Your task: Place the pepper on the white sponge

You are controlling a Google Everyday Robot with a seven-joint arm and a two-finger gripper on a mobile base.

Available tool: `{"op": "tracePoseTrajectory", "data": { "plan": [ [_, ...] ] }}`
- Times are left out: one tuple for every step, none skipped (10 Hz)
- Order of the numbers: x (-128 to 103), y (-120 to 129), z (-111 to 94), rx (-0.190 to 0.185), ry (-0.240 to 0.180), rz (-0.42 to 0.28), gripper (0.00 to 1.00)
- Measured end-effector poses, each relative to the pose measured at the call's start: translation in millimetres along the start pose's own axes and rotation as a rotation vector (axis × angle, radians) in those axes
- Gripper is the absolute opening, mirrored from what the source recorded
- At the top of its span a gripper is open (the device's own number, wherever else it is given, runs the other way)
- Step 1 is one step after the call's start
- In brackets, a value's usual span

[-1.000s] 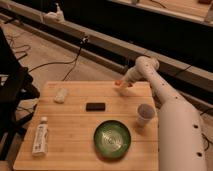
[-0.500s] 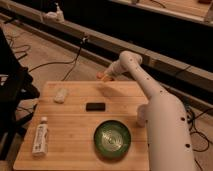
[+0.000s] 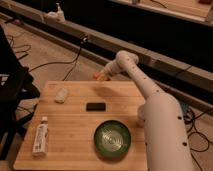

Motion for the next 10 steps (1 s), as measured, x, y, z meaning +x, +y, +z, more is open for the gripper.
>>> {"op": "tracePoseTrajectory", "data": {
  "plan": [
    [-1, 0, 0, 0.003, -0.001, -0.003, 0.0],
    [-11, -2, -3, 0.014, -0.013, -0.028, 0.0],
    [-26, 1, -3, 0.016, -0.03, -0.068, 0.0],
    [-42, 11, 2, 0.003, -0.048, -0.118, 0.0],
    [-60, 25, 10, -0.02, -0.065, -0.168, 0.0],
    [-72, 35, 17, -0.039, -0.076, -0.202, 0.0],
    [-90, 52, 28, -0.071, -0.092, -0.259, 0.0],
    [-100, 64, 36, -0.095, -0.101, -0.296, 0.0],
    [-113, 79, 47, -0.126, -0.113, -0.338, 0.0],
    [-125, 93, 60, -0.157, -0.121, -0.373, 0.0]
  ]
}}
